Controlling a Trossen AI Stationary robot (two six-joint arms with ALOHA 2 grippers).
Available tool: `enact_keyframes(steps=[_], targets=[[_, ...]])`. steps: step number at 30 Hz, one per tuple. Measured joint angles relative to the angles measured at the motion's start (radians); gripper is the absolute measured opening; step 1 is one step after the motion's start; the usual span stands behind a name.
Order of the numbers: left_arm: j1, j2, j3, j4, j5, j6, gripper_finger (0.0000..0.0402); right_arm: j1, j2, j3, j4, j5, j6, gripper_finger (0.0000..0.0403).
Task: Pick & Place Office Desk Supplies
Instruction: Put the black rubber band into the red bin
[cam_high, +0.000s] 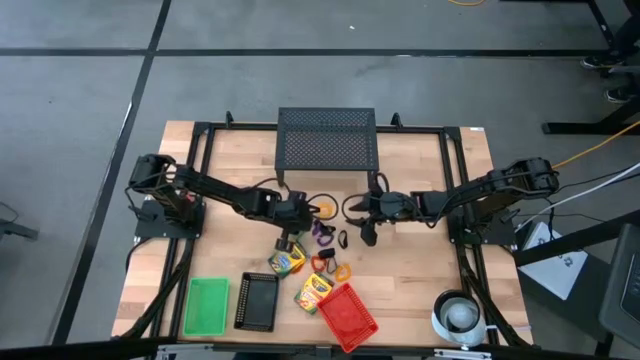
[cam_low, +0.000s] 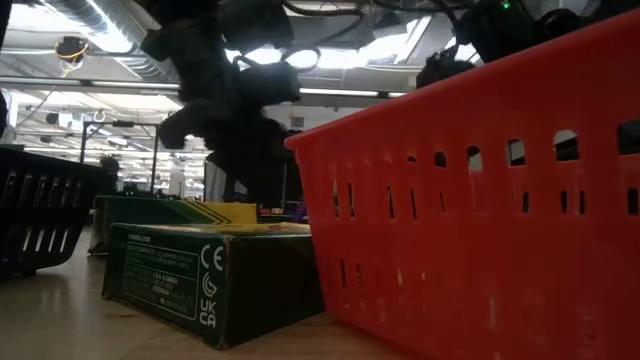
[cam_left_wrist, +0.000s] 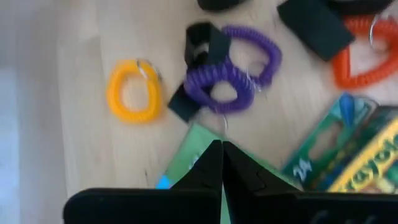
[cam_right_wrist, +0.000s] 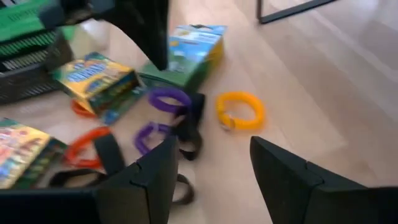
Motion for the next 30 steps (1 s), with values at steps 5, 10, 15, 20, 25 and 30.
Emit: enact_keyframes(steps=[5,10,15,20,25,30], targets=[[0.001,-0.01,-0.064,0.13,-0.044,0.049,0.0026,0.029,0.0,0.085,-0.139,0.04,0.002,0.02],[0.006,-0.049,-0.154,0.285,-0.062,0.05,0.0051,0.031,0.0,0.17,-0.264,0.085,0.008,0.02],[-0.007,-0.148,-0.269,0.439,-0.061,0.033,0.007,0.033,0.0,0.184,-0.278,0.102,0.111,0.02],[-0.041,-0.292,-0.394,0.604,-0.054,0.034,0.0082,0.056,0.0,0.184,-0.316,0.142,0.256,0.02],[-0.062,-0.407,-0.486,0.636,-0.055,0.013,0.0094,0.09,0.033,0.185,-0.337,0.153,0.422,0.02],[-0.069,-0.465,-0.547,0.645,-0.062,-0.001,0.0104,0.106,0.139,0.236,-0.35,0.123,0.523,0.0201]])
